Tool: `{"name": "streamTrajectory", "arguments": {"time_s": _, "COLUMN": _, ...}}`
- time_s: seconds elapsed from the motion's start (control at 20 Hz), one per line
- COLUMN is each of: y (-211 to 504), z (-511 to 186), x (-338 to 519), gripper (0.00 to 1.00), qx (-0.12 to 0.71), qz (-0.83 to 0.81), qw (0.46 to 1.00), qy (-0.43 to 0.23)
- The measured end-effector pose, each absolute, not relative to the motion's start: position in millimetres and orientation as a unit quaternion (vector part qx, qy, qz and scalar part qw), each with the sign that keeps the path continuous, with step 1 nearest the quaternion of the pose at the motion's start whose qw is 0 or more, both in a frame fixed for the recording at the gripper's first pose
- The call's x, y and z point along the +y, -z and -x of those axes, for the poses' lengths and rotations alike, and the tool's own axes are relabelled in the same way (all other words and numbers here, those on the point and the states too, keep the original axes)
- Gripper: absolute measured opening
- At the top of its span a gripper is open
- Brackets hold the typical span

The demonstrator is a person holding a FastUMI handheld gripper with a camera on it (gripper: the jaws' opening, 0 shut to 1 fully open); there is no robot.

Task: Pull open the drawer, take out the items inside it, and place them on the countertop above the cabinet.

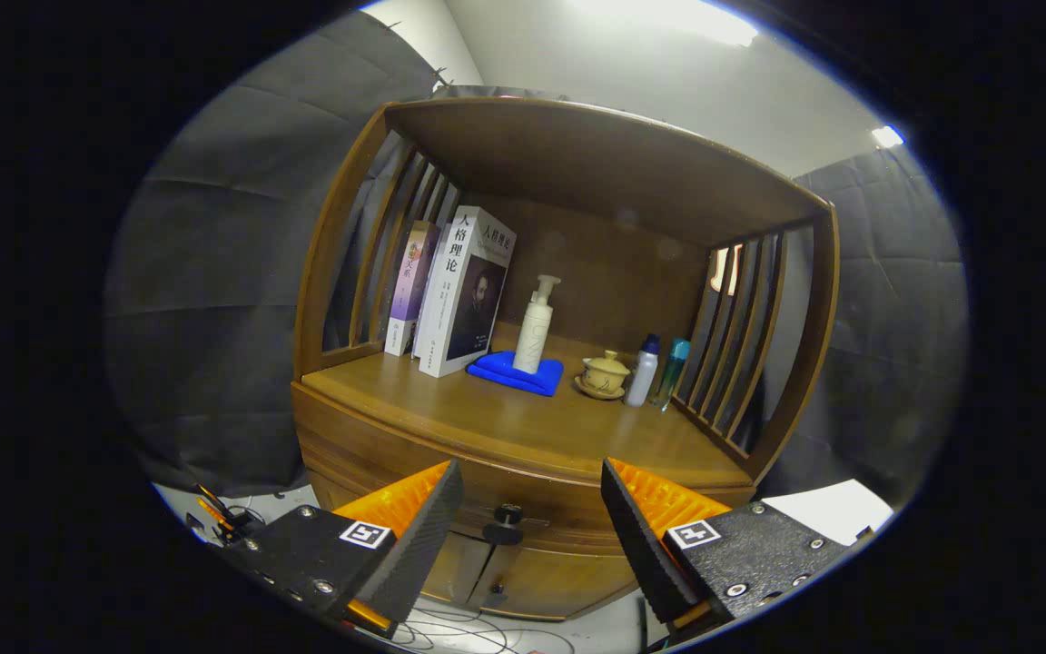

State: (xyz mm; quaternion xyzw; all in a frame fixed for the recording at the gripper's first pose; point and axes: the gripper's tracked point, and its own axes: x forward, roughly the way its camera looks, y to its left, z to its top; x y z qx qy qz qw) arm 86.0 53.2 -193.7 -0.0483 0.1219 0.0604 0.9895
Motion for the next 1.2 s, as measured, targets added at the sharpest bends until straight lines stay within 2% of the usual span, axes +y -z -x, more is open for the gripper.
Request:
{"name": "streamTrajectory", "arguments": {"time_s": 0.2, "y": 221, "z": -98, "x": 61, "gripper": 0.94, "qx": 0.126, "qz": 0.027, "qw": 0.99, "qy": -0.059}}
{"name": "streamTrajectory", "arguments": {"time_s": 0.45, "y": 286, "z": -94, "x": 58, "gripper": 0.94, "qx": 0.18, "qz": -0.026, "qw": 0.983, "qy": -0.024}}
{"name": "streamTrajectory", "arguments": {"time_s": 0.95, "y": 316, "z": -119, "x": 65, "gripper": 0.85, "qx": 0.176, "qz": -0.045, "qw": 0.983, "qy": -0.03}}
{"name": "streamTrajectory", "arguments": {"time_s": 1.15, "y": 330, "z": -129, "x": 62, "gripper": 0.74, "qx": 0.186, "qz": -0.056, "qw": 0.981, "qy": -0.019}}
{"name": "streamTrajectory", "arguments": {"time_s": 1.2, "y": 332, "z": -129, "x": 67, "gripper": 0.67, "qx": 0.187, "qz": -0.067, "qw": 0.98, "qy": -0.032}}
